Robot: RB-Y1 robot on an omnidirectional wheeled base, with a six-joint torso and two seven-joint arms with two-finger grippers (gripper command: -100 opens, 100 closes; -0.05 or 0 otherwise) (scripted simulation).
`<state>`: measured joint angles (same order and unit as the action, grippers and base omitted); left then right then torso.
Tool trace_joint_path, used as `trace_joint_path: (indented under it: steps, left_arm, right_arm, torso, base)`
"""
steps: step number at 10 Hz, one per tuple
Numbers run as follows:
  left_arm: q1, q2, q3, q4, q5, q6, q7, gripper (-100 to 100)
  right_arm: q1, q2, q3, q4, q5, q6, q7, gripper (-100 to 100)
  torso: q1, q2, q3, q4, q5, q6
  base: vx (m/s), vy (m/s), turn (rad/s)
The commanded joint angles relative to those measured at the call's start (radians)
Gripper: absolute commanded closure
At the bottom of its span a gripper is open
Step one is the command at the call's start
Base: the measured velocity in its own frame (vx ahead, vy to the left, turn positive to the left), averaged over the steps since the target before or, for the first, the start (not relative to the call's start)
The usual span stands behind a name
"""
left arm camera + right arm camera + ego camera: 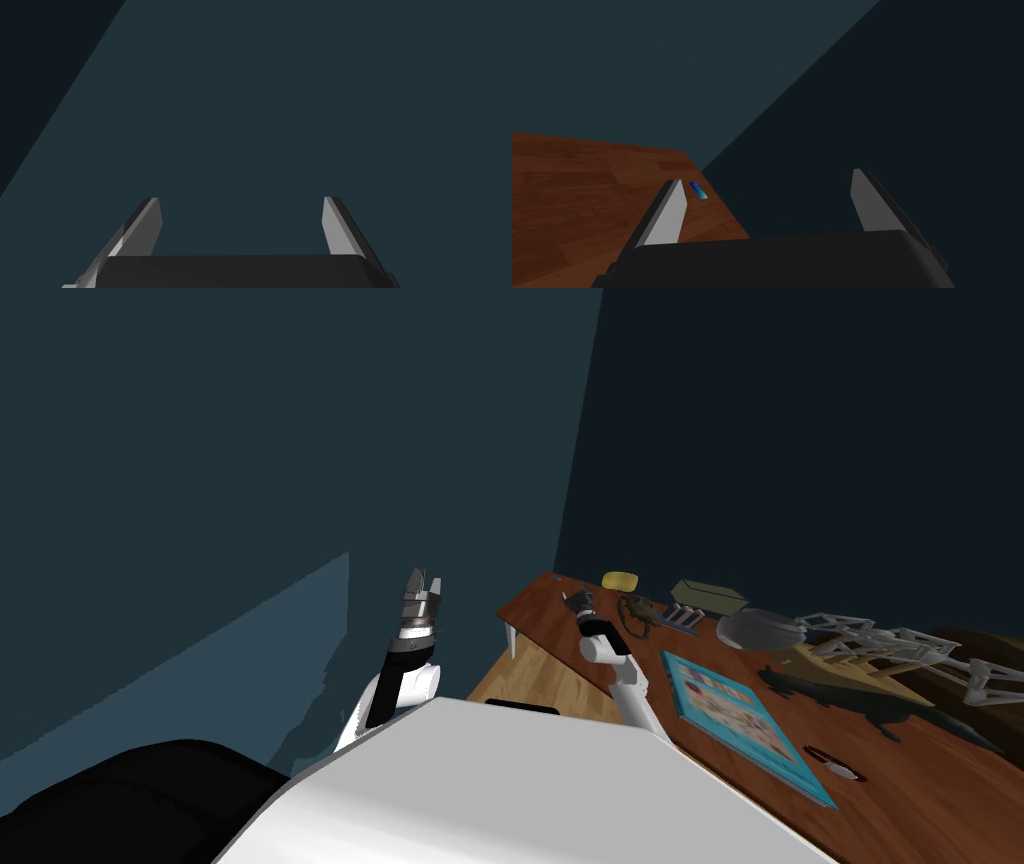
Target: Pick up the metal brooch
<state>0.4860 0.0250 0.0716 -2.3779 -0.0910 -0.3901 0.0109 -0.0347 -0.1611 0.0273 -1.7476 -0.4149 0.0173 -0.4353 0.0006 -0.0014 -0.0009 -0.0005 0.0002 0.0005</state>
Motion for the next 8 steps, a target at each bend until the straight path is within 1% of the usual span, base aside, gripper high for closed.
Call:
trace_joint_path:
  steps: [1,2,3,4,5,6,7,8]
  left_arm:
    - [0.0,0.0,0.0,0.0,0.0,0.0,0.0,0]
    - [0.0,0.0,0.0,0.0,0.0,0.0,0.0,0]
    - [0.0,0.0,0.0,0.0,0.0,0.0,0.0,0]
    - [0.0,0.0,0.0,0.0,0.0,0.0,0.0,0]
    - [0.0,0.0,0.0,0.0,0.0,0.0,0.0,0]
    - [0.0,0.0,0.0,0.0,0.0,0.0,0.0,0]
    - [0.0,0.0,0.0,0.0,0.0,0.0,0.0,0]
    - [0.0,0.0,0.0,0.0,0.0,0.0,0.0,0]
  right_arm:
    - [-0.029,-0.004,-0.01,0.038,-0.023,0.05,-0.038,-100]
    - [-0.029,-0.004,-0.01,0.038,-0.023,0.074,-0.038,-100]
    - [-0.057,-0.01,-0.018,0.067,-0.041,0.113,-0.072,-100]
    - [-0.057,-0.01,-0.018,0.083,-0.041,0.127,-0.072,-100]
    - [-0.084,-0.017,-0.028,0.112,-0.057,0.168,-0.105,-100]
    - [-0.084,-0.017,-0.028,0.129,-0.057,0.181,-0.105,-100]
    - [-0.111,-0.025,-0.039,0.154,-0.071,0.225,-0.139,-100]
    - [-0.111,-0.025,-0.039,0.175,-0.071,0.235,-0.139,-100]
  torso:
    - [0.0,0.0,0.0,0.0,0.0,0.0]
    - [0.0,0.0,0.0,0.0,0.0,0.0]
    - [0.0,0.0,0.0,0.0,0.0,0.0]
    - [-0.001,0.0,0.0,0.0,0.0,0.0]
    - [0.0,0.0,0.0,0.0,0.0,0.0]
    - [0.0,0.0,0.0,0.0,0.0,0.0]
    - [0.0,0.0,0.0,0.0,0.0,0.0]
    - [-0.001,0.0,0.0,0.0,0.0,0.0]
  base:
    - [0.021,0.01,-0.021]
    - [0.015,0.008,-0.013]
    - [0.021,0.005,-0.027]
    - [0.02,0.004,-0.013]
    - [0.019,0.007,-0.042]
    - [0.017,0.005,-0.016]
    - [0.016,0.0,-0.04]
    - [0.014,-0.001,-0.019]
